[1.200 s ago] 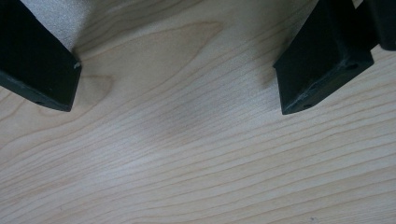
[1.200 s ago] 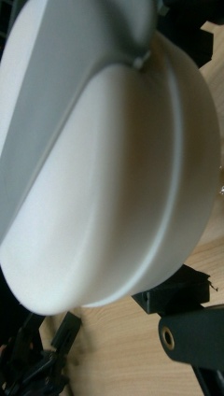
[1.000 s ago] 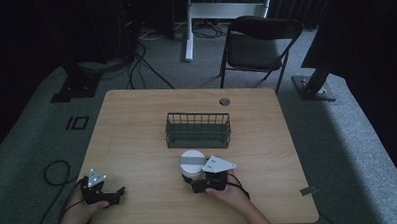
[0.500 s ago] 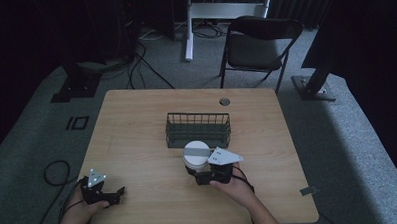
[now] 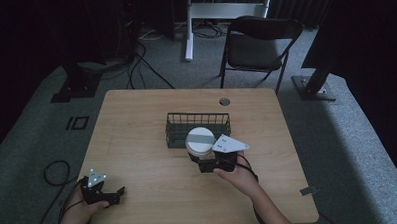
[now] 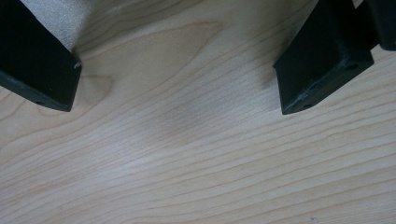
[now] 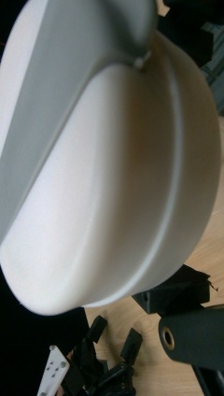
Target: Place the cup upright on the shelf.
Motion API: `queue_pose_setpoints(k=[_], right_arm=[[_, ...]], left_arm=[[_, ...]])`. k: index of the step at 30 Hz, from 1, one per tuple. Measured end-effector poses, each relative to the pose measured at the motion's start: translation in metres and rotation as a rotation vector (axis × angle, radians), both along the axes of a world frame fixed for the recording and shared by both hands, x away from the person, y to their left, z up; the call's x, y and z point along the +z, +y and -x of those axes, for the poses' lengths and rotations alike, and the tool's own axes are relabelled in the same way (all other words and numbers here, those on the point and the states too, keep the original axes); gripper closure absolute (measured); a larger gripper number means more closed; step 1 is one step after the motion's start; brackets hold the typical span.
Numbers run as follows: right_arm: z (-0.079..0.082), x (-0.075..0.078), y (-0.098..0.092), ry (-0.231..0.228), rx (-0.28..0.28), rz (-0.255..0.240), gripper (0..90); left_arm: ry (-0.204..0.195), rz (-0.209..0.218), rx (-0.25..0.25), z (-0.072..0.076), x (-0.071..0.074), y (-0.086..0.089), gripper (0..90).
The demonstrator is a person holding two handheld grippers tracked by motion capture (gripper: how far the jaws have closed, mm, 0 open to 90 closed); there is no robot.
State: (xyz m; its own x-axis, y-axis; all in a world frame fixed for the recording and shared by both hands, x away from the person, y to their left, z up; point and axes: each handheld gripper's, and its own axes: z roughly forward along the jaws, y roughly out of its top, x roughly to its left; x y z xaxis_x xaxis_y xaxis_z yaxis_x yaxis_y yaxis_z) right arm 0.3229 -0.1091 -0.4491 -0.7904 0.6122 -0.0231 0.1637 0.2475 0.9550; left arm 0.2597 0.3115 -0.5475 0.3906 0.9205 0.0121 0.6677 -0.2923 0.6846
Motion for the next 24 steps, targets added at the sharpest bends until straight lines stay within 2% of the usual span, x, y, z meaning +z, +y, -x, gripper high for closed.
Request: queue_pose_setpoints(k=[8, 24], right_arm=[[-0.014, 0.009, 0.002, 0.001, -0.005, -0.016, 18.6], [-0.052, 0.025, 0.001, 0.003, -0.077, -0.042, 18.6]], left_arm=[[0.0, 0.0, 0.0, 0.0, 0.0, 0.0, 0.3], [0.001, 0.001, 0.0, 0.0, 0.0, 0.0, 0.3]])
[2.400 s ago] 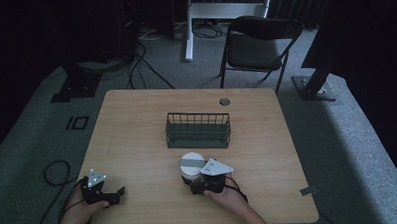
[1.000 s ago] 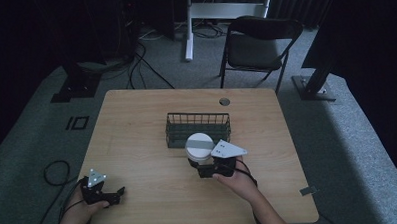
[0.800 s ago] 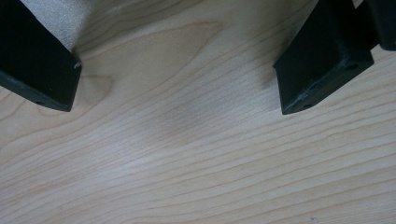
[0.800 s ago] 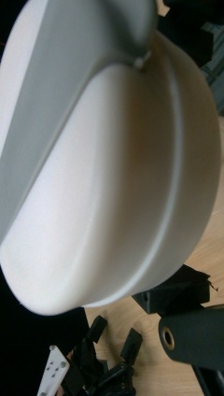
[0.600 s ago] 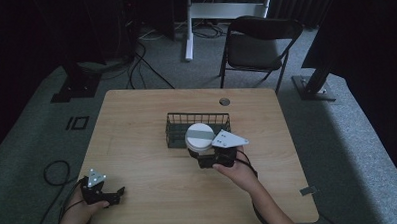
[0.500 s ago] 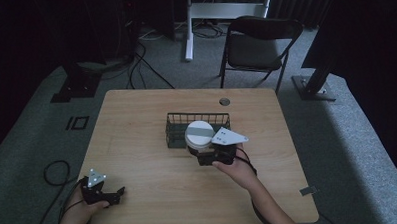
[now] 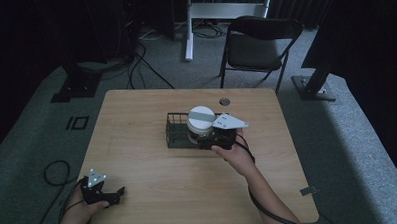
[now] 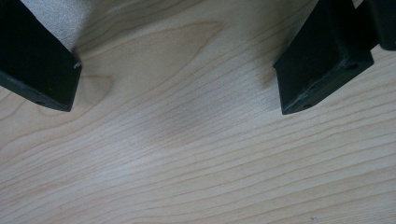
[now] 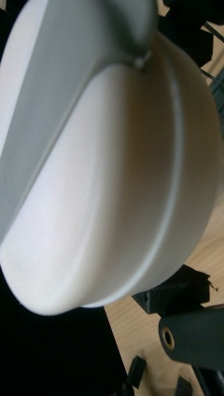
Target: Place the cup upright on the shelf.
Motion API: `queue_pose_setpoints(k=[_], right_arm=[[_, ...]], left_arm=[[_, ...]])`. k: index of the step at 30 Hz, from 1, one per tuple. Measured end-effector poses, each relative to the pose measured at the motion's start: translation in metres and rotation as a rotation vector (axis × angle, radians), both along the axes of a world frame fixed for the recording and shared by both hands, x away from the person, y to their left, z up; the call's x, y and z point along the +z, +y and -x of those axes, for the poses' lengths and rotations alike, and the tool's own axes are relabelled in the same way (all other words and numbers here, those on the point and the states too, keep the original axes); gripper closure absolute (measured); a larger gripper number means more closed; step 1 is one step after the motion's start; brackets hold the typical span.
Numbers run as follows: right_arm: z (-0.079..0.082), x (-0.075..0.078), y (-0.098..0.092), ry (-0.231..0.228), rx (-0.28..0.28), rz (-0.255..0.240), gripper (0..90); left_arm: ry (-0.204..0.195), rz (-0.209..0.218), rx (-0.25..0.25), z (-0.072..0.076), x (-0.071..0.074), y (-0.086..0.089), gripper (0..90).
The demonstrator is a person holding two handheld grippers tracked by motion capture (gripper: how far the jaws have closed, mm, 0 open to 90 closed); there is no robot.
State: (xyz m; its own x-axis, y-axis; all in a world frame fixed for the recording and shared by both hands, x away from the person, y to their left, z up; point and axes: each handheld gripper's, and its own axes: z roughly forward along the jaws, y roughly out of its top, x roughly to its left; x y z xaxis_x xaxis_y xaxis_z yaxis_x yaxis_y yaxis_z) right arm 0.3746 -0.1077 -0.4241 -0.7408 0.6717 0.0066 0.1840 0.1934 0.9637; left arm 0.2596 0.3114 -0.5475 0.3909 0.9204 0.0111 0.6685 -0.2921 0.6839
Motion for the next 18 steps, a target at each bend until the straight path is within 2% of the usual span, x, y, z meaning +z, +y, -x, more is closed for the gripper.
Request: queue_pose_setpoints(k=[13, 18], right_arm=[[-0.03, 0.004, 0.0, -0.008, -0.083, -0.001, 18.6], [-0.039, 0.003, 0.0, 0.008, -0.107, -0.011, 18.6]], left_arm=[[0.0, 0.001, 0.001, 0.0, 0.0, 0.0, 0.3], [-0.001, 0.001, 0.001, 0.0, 0.0, 0.0, 0.3]])
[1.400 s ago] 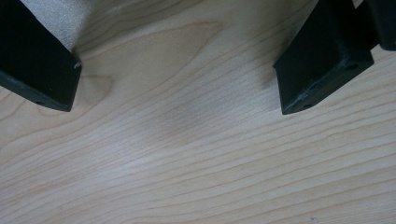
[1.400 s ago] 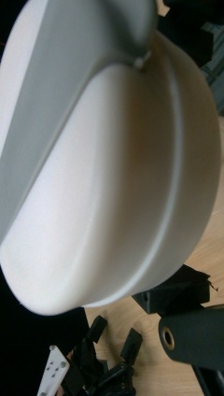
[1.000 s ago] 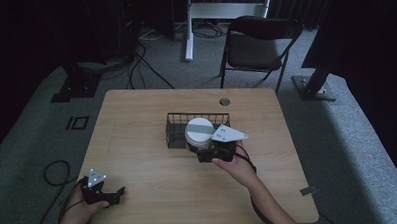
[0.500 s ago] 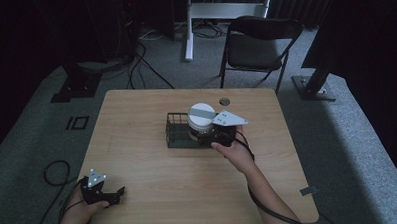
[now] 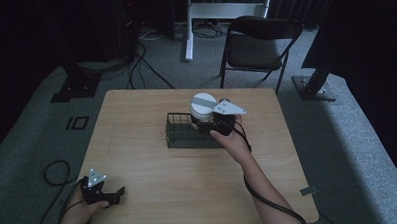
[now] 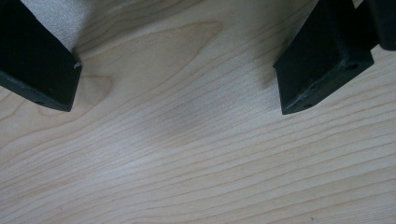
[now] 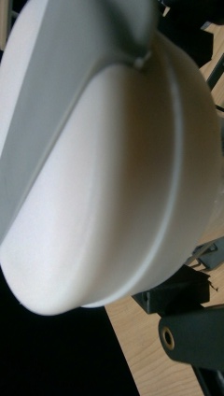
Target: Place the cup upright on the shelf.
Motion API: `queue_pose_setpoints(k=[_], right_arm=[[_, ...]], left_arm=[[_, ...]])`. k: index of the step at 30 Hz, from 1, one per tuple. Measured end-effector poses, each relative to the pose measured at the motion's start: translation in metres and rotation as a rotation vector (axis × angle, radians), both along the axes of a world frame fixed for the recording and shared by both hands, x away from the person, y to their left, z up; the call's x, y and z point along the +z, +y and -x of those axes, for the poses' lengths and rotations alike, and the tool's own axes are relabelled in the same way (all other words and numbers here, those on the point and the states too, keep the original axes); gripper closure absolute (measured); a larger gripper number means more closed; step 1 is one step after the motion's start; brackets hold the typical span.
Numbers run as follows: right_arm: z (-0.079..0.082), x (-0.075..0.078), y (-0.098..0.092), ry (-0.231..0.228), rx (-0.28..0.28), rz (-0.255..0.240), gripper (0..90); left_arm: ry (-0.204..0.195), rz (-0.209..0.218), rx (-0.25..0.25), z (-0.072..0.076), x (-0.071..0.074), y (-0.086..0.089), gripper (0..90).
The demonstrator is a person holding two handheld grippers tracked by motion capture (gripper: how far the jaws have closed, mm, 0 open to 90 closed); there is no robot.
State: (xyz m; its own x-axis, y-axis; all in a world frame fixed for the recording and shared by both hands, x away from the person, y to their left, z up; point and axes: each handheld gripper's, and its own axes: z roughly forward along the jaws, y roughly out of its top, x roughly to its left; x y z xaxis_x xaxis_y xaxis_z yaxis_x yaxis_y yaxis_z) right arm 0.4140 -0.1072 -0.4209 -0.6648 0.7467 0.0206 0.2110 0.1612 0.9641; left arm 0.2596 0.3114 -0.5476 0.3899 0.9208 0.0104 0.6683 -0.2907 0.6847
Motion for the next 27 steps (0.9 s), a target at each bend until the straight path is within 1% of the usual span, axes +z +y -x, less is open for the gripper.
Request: queue_pose_setpoints(k=[2, 3, 13, 16, 20, 22, 23, 24, 27], right_arm=[[-0.002, -0.002, 0.0, 0.006, -0.01, 0.004, 18.6], [-0.004, -0.003, 0.001, 0.015, -0.01, 0.0, 18.6], [-0.014, -0.018, 0.002, 0.054, -0.043, -0.007, 18.6], [-0.015, -0.022, 0.004, 0.059, -0.052, 0.005, 18.6], [-0.019, -0.028, 0.008, 0.088, -0.076, 0.017, 18.6], [-0.02, -0.029, 0.01, 0.09, -0.083, 0.022, 18.6], [-0.02, -0.031, 0.011, 0.099, -0.091, 0.024, 18.6], [-0.021, -0.034, 0.014, 0.112, -0.112, 0.019, 18.6], [-0.021, -0.037, 0.019, 0.122, -0.154, 0.018, 18.6]], left_arm=[[0.0, 0.0, 0.0, 0.0, 0.0, 0.0, 0.3], [0.0, 0.0, 0.0, 0.0, 0.0, 0.0, 0.3], [0.0, 0.0, 0.0, 0.0, 0.0, 0.0, 0.3], [0.0, -0.001, 0.0, 0.0, 0.0, 0.0, 0.3], [0.0, -0.001, -0.001, 0.0, 0.0, 0.0, 0.3], [0.001, -0.001, -0.001, 0.0, 0.0, 0.0, 0.3], [0.001, -0.001, -0.001, 0.0, 0.0, 0.0, 0.3], [0.0, -0.001, -0.001, 0.0, 0.0, 0.0, 0.3], [0.0, -0.001, -0.001, 0.0, 0.0, 0.0, 0.3]])
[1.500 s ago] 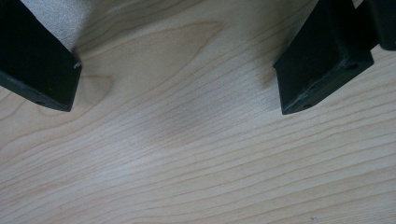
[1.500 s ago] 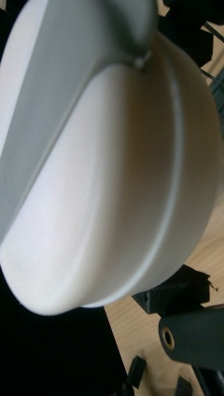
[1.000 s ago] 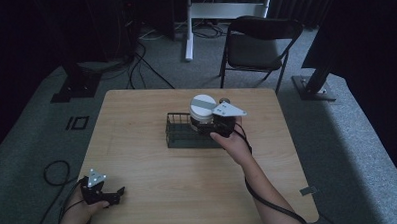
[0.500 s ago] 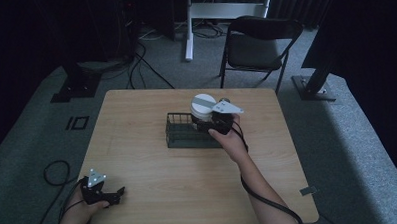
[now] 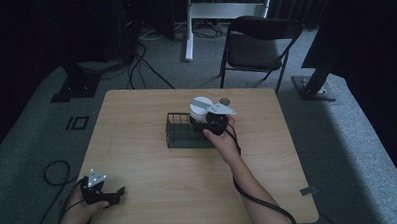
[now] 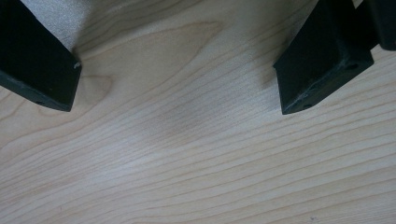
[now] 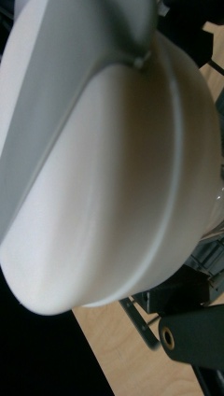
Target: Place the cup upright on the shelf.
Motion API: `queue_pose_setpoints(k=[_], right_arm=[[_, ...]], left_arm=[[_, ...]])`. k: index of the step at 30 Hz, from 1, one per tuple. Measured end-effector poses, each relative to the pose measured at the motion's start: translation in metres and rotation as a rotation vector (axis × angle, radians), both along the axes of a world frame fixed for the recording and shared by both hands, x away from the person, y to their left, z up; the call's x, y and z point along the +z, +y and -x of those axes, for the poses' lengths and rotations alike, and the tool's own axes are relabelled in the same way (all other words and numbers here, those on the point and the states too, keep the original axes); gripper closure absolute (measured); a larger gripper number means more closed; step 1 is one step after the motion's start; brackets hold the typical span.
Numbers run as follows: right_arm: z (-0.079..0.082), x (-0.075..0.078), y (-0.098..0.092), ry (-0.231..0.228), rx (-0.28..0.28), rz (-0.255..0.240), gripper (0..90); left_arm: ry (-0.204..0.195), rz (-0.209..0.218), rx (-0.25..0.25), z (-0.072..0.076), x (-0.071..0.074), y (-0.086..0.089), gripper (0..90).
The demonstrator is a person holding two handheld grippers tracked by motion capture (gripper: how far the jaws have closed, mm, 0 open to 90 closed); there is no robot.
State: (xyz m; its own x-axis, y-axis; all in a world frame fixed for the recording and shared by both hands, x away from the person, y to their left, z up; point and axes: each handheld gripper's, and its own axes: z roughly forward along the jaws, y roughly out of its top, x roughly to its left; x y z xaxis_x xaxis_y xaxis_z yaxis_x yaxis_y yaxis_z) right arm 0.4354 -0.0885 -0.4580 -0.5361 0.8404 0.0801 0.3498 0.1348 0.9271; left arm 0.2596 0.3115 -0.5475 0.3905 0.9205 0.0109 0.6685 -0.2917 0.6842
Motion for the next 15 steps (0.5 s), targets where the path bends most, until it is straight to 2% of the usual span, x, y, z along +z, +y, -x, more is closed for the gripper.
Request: queue_pose_setpoints(k=[3, 8, 11, 15], right_arm=[[0.001, -0.002, 0.006, -0.006, -0.055, 0.02, 18.6], [0.004, -0.006, 0.015, 0.023, -0.136, 0.021, 18.6], [0.007, -0.008, 0.021, 0.015, -0.2, 0.034, 18.6], [0.007, -0.012, 0.027, 0.057, -0.254, 0.032, 18.6]], left_arm=[[0.0, 0.0, 0.0, 0.0, 0.0, 0.0, 0.3], [0.0, 0.0, 0.0, 0.0, 0.0, 0.0, 0.3], [0.0, 0.0, 0.0, 0.0, 0.0, 0.0, 0.3], [0.0, 0.0, 0.0, 0.0, 0.0, 0.0, 0.3]])
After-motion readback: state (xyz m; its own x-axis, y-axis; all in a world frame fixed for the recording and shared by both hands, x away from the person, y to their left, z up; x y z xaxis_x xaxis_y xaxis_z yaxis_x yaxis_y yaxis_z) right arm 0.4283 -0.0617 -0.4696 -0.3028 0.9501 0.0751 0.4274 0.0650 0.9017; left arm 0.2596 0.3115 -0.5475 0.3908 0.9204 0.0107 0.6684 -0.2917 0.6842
